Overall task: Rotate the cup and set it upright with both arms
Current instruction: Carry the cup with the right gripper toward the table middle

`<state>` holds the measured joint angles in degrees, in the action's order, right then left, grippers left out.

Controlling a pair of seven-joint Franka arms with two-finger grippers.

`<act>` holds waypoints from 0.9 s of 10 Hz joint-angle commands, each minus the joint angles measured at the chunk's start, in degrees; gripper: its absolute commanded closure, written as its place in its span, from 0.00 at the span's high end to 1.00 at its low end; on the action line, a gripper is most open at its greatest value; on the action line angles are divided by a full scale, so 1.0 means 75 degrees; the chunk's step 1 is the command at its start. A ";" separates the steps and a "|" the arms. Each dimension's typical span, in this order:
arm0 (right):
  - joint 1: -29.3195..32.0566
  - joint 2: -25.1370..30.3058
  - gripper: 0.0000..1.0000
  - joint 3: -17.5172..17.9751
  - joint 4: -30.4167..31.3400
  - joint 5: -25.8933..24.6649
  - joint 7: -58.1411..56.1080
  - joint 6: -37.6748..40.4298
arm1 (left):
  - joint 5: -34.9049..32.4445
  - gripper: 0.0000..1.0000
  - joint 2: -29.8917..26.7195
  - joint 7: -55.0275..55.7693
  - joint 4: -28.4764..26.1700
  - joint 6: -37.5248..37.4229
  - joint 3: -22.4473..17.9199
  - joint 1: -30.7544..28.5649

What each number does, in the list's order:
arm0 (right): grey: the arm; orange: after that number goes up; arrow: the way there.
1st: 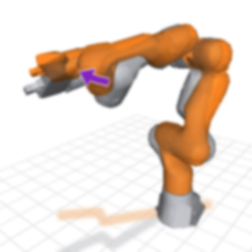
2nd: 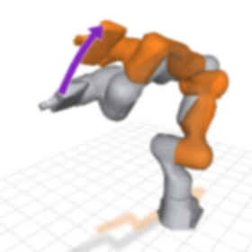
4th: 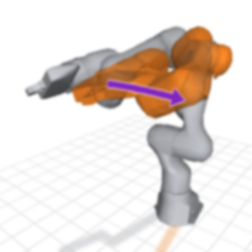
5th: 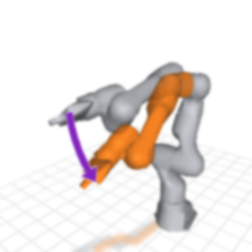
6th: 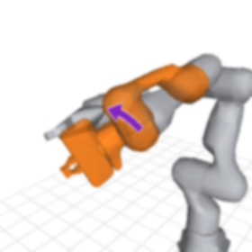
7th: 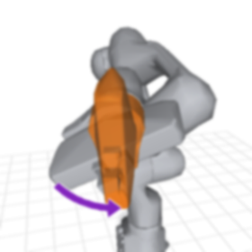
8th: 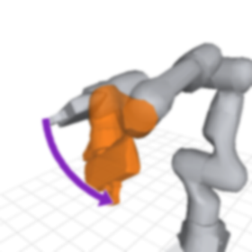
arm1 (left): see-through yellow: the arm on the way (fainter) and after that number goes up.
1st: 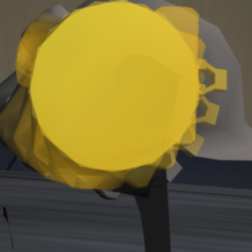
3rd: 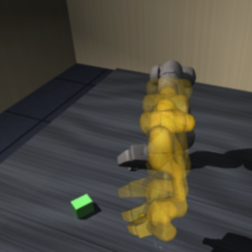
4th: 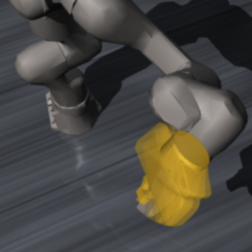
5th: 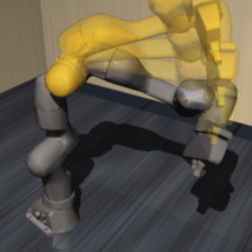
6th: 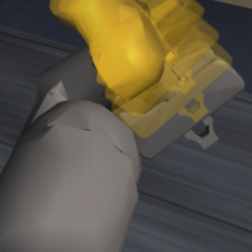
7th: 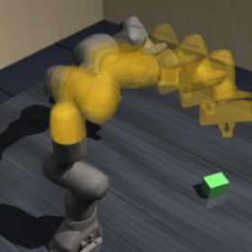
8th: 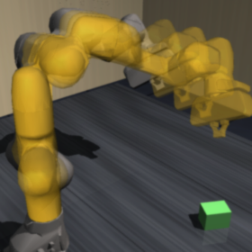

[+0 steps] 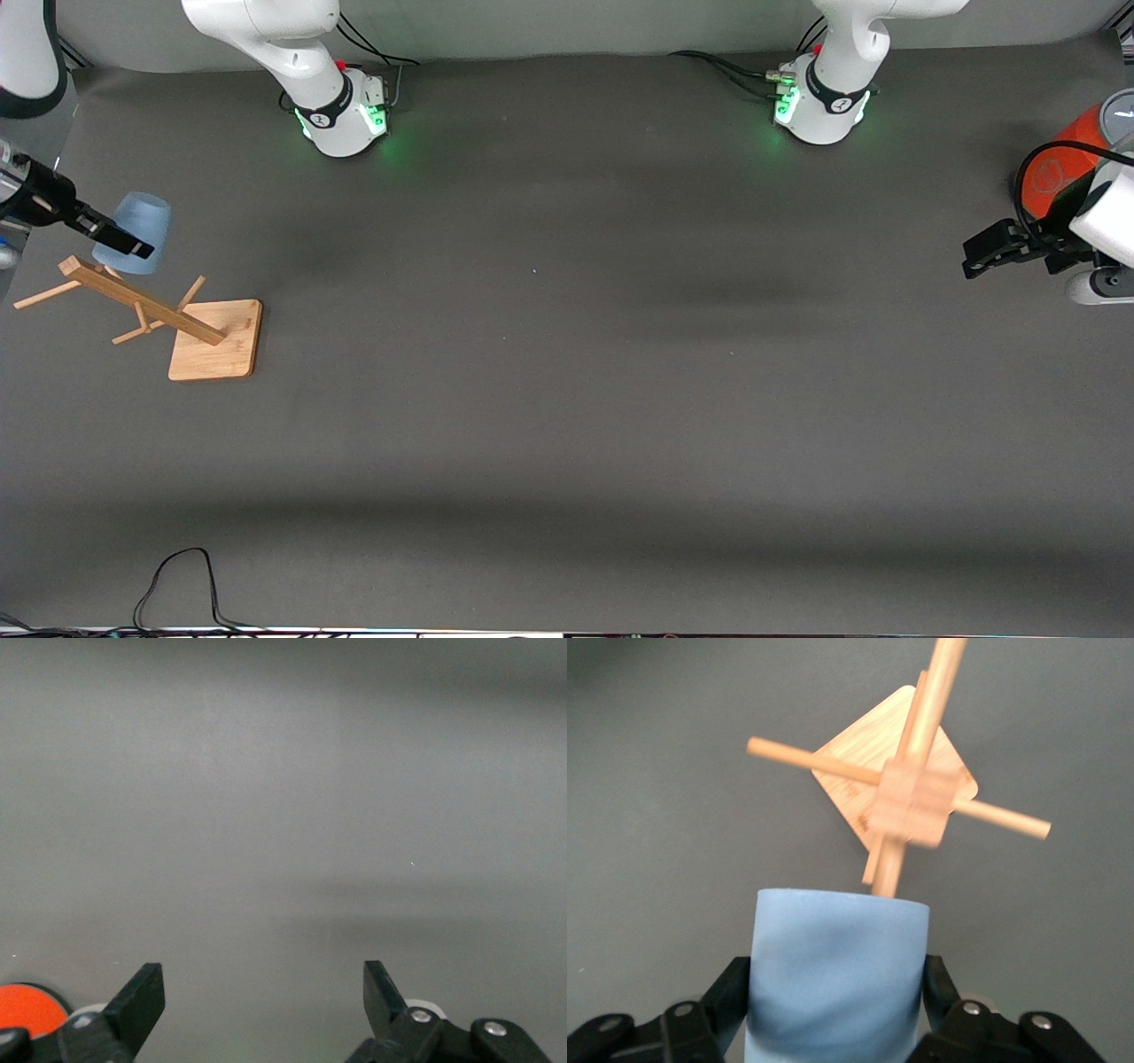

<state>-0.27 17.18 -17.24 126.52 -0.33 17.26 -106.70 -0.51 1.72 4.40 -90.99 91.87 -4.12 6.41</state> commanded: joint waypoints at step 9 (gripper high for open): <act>-0.2584 0.1109 0.66 0.1245 -0.0017 0.0184 0.4374 0.0846 | -0.0073 1.00 0.0006 -0.0095 0.0109 -0.0086 -0.0001 -0.0035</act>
<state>-15.34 25.61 -7.43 126.57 0.29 45.25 -99.16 -0.51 1.72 4.38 -90.98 91.87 -4.21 6.39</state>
